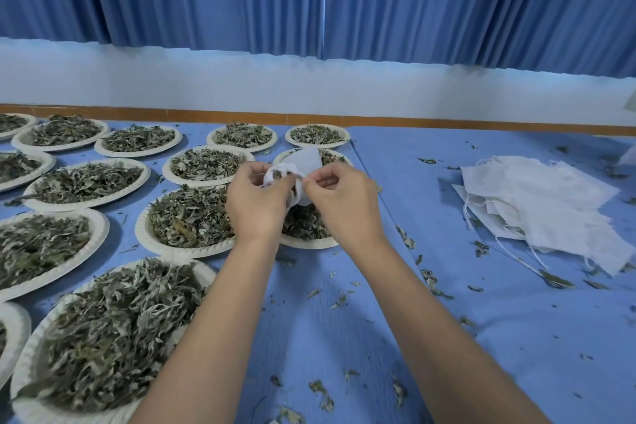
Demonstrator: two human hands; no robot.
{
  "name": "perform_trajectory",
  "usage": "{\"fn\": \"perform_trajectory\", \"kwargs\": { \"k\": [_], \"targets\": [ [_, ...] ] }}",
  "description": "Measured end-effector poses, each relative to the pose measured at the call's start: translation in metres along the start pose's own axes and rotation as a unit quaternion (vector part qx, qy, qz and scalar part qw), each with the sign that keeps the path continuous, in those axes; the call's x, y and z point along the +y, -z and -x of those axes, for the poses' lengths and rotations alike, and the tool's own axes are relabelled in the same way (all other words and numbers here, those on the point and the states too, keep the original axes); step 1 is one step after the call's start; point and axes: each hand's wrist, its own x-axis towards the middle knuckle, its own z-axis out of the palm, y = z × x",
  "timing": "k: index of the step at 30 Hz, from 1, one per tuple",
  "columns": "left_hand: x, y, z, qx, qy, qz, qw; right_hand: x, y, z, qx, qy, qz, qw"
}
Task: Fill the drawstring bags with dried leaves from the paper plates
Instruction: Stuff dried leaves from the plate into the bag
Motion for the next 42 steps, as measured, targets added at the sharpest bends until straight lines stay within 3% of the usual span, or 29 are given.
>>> {"fn": "perform_trajectory", "kwargs": {
  "k": [6,14,21,26,31,34,38,42],
  "targets": [
    [0.009,0.002,0.014,-0.082,0.034,0.085,0.992,0.001,-0.001,-0.002,0.039,0.003,0.035,0.999],
    [0.006,0.0,0.018,-0.09,0.018,0.059,0.994,0.003,0.004,-0.008,0.036,-0.026,0.038,0.998],
    [-0.002,0.008,0.0,0.006,0.005,0.009,1.0,-0.004,0.01,-0.008,-0.063,-0.056,-0.079,0.993],
    [-0.001,0.012,0.003,0.045,-0.098,-0.091,0.99,-0.009,0.01,-0.006,-0.144,-0.081,-0.181,0.969],
    [0.003,0.009,0.006,-0.017,-0.121,-0.127,0.984,-0.004,0.009,-0.009,-0.059,-0.049,-0.093,0.993],
    [0.009,0.008,0.012,-0.031,-0.119,-0.112,0.986,-0.007,0.006,-0.007,-0.02,-0.029,-0.105,0.994],
    [0.013,0.009,0.012,-0.012,-0.103,-0.076,0.992,-0.01,0.002,-0.005,-0.04,-0.033,-0.166,0.985],
    [0.015,0.009,0.013,-0.006,-0.07,-0.03,0.997,-0.01,-0.001,-0.002,-0.016,-0.031,-0.114,0.993]
  ]
}}
